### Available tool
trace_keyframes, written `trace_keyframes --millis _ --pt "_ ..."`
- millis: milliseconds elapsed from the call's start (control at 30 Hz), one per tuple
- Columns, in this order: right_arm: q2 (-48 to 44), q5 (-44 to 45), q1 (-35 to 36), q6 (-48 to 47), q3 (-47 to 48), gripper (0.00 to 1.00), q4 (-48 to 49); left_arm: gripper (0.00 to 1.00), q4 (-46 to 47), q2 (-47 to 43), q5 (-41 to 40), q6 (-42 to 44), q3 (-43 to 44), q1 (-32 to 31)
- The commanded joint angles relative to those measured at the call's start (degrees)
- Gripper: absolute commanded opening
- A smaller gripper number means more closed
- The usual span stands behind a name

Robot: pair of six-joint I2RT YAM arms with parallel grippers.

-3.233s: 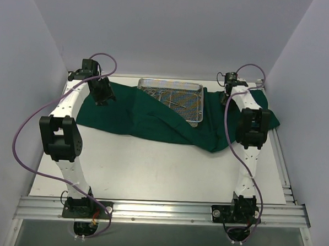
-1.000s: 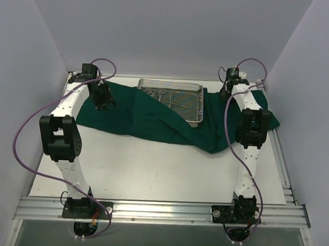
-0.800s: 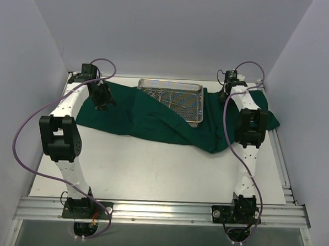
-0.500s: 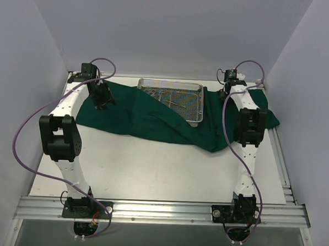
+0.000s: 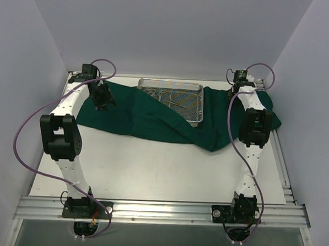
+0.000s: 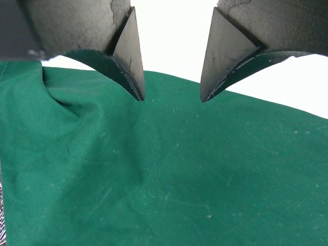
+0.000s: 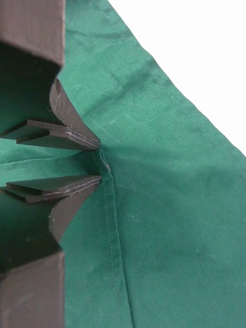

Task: Open and lay out the surgical kit
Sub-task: Open the surgical kit at the center of the board.

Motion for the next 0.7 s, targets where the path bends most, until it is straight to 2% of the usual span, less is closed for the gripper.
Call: trace_keyframes --millis 0,100,200,400,500,667 --pt "-1.49 -6.24 -0.84 3.55 -3.97 0.26 3.16 0.56 1.51 -0.04 0.66 0.49 1.34 0.36" --pt "-1.85 -9.07 -1.46 5.48 -5.38 0.22 4.4 0.56 1.51 -0.12 0.58 0.4 1.34 0.36" --pt "-2.37 -10.39 -2.07 6.63 -5.91 0.13 5.46 0.56 1.6 -0.3 0.58 0.4 1.34 0.36" --pt "-3.43 -11.53 -2.95 7.5 -6.52 0.13 6.77 0.56 1.6 -0.56 0.49 0.4 1.08 0.36" --pt "-4.74 -12.85 -3.65 8.38 -8.54 0.18 8.44 0.56 1.77 -0.74 0.58 0.31 0.99 0.36" --pt "-5.98 -13.73 -4.88 9.7 -10.74 0.19 9.41 0.56 1.95 -0.83 0.75 0.05 0.81 0.36"
